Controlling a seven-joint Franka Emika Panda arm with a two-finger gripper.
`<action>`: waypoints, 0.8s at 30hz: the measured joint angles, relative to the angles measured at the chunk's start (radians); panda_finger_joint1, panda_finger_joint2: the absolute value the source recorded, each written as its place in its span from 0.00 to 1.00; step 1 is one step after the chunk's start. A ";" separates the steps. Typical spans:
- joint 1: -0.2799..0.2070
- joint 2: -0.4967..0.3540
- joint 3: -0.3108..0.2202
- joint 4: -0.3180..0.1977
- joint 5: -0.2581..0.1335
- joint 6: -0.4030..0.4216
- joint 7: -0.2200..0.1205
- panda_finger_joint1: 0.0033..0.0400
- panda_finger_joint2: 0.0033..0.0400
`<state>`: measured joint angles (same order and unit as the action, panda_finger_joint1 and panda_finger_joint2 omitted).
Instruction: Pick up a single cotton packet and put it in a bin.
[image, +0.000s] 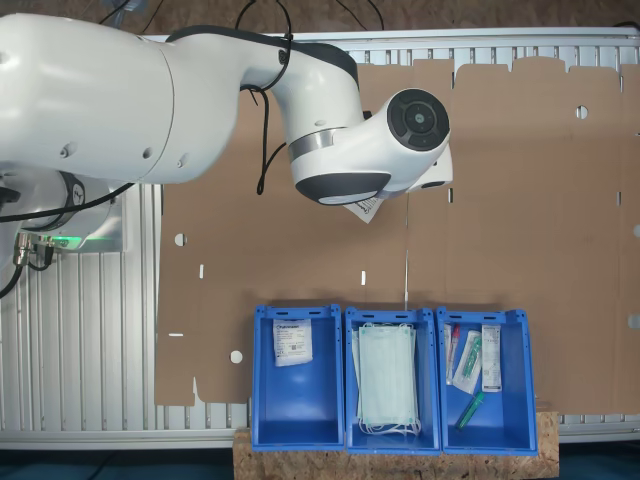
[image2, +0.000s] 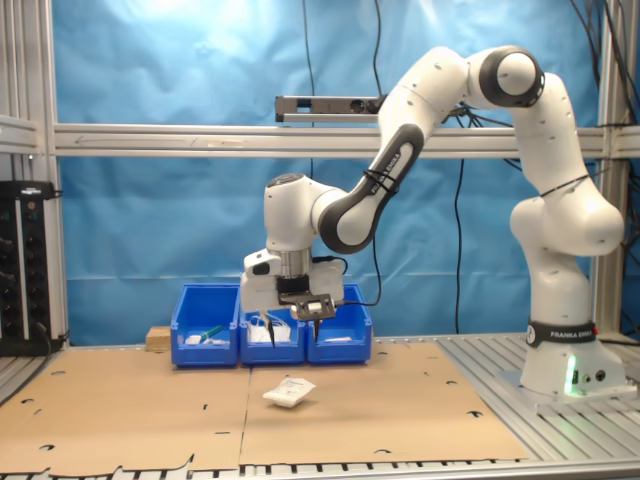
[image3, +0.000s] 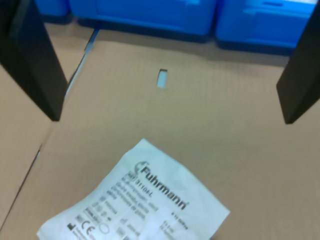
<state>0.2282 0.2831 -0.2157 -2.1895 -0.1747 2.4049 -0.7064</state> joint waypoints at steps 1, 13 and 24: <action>0.000 0.009 0.000 0.000 0.000 0.011 0.000 1.00 1.00; 0.000 0.100 0.000 0.000 0.000 0.121 0.000 1.00 1.00; -0.001 0.169 0.000 0.003 0.000 0.199 0.000 1.00 1.00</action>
<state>0.2275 0.4519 -0.2153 -2.1865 -0.1747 2.6042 -0.7064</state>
